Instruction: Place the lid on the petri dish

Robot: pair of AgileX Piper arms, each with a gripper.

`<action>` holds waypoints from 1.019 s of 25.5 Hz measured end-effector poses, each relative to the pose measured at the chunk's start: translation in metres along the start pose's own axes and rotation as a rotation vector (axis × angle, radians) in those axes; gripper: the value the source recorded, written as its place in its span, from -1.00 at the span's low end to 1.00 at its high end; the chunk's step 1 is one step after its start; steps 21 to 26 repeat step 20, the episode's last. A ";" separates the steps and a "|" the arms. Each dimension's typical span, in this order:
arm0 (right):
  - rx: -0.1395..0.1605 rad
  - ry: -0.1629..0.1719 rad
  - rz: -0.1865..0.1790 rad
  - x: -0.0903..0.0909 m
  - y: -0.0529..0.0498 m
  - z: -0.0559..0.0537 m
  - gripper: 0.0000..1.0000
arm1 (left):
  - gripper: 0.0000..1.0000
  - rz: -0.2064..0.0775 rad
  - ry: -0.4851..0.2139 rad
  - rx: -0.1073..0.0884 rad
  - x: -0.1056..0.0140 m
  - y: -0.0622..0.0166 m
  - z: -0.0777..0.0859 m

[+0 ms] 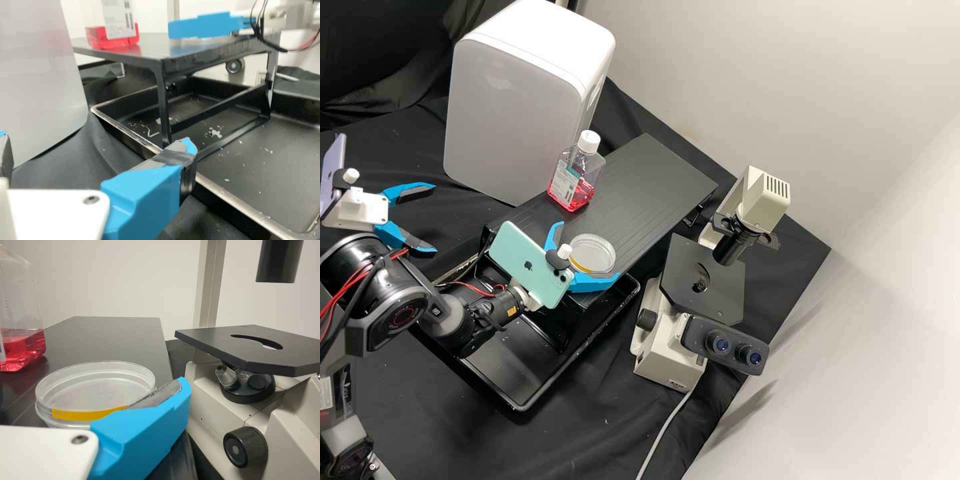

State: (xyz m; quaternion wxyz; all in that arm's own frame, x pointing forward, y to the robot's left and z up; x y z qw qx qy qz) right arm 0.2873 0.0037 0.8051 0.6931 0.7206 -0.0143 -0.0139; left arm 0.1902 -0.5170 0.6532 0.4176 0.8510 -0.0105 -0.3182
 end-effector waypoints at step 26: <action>0.017 -0.010 0.098 -0.018 -0.005 -0.002 1.00 | 1.00 0.038 0.020 -0.014 -0.015 0.0082 0.005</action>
